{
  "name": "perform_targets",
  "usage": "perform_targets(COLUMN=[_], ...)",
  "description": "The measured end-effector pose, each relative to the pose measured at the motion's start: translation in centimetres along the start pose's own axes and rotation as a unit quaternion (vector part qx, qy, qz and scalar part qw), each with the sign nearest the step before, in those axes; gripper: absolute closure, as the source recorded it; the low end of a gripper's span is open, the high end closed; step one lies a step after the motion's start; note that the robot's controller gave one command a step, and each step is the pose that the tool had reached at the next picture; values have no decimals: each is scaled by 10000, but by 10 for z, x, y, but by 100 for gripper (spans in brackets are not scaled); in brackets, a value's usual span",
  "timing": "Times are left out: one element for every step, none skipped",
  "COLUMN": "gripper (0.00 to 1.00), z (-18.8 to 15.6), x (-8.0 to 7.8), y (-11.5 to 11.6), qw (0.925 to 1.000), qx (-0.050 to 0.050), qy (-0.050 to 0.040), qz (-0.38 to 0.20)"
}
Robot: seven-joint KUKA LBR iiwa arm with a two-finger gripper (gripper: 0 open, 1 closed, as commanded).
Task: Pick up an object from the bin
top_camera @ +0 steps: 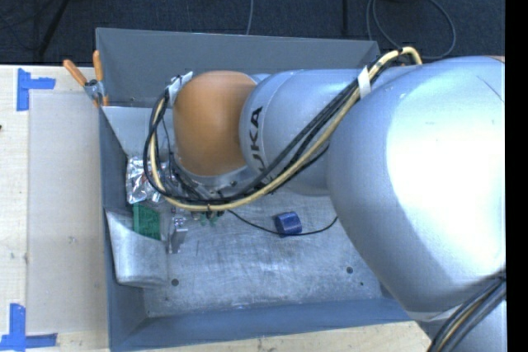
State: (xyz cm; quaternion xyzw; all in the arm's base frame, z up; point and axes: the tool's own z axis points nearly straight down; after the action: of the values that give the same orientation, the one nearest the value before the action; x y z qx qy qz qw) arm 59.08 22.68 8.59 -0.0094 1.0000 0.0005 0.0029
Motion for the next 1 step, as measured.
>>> perform_targets(gripper=[0], z=[-15], x=[-14], y=[11], qw=[9907], qx=[0], qy=[24], qz=[-1360])
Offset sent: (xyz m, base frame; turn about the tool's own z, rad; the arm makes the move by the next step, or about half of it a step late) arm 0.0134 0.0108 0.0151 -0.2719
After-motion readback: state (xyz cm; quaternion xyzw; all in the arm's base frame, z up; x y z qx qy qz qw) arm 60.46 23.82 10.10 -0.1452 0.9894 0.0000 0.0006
